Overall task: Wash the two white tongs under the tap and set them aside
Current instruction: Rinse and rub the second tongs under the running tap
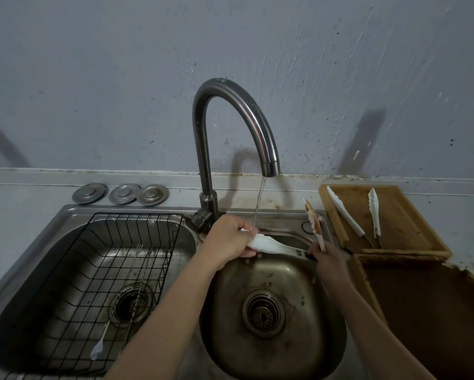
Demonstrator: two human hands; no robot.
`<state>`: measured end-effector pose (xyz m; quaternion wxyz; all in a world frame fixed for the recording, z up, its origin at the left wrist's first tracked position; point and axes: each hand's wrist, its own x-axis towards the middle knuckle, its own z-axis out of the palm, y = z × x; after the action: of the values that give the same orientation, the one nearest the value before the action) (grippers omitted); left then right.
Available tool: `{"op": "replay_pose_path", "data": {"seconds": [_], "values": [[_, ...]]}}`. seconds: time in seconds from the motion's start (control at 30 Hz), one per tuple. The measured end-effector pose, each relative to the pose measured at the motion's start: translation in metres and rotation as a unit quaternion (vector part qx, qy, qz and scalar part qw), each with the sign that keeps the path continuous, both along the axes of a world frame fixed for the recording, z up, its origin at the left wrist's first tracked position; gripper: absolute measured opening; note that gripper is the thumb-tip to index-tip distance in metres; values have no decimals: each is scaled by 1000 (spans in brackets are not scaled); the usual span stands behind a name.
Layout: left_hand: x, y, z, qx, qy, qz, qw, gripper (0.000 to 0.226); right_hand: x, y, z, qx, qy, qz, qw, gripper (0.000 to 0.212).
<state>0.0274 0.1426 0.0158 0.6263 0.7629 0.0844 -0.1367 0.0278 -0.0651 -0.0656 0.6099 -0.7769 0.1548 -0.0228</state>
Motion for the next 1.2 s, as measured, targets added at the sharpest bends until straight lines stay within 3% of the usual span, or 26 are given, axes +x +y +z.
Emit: {"op": "replay_pose_path", "data": {"seconds": [0.13,0.27,0.4,0.5,0.63,0.73,0.83,0.9,0.97,1.03,1.2], "values": [[1,4,5,-65,50,-30,996,26,0,2,-3,17,-5,5,1000,32],[1,1,-3,-30,41,9,999,31,1,4,-8,-9,-8,13,1000,33],[-4,-2,-21,48,40,17,998,14,-7,5,-6,-56,-56,39,996,42],[-8,-5,-33,164,8,-21,986,13,-10,6,-3,-79,-61,63,993,56],[-11,-11,-36,320,-61,-75,943,19,-9,1,-9,-91,-39,57,993,36],[-7,-16,-38,324,-100,-86,937,23,-9,0,-12,-77,-30,44,996,25],[-2,-13,-40,206,-83,-26,975,18,-8,-2,-10,-52,-22,27,998,24],[-3,-5,-38,4,-2,30,1000,26,-8,-6,-7,-41,-24,21,999,26],[-4,1,-30,-189,98,49,976,36,-6,-10,-2,-43,-45,12,998,25],[-5,7,-22,-244,140,36,959,44,-4,-9,1,-74,-73,22,994,24],[-2,16,-9,-278,129,-7,952,60,1,-6,3,-82,-81,18,993,18]]}}
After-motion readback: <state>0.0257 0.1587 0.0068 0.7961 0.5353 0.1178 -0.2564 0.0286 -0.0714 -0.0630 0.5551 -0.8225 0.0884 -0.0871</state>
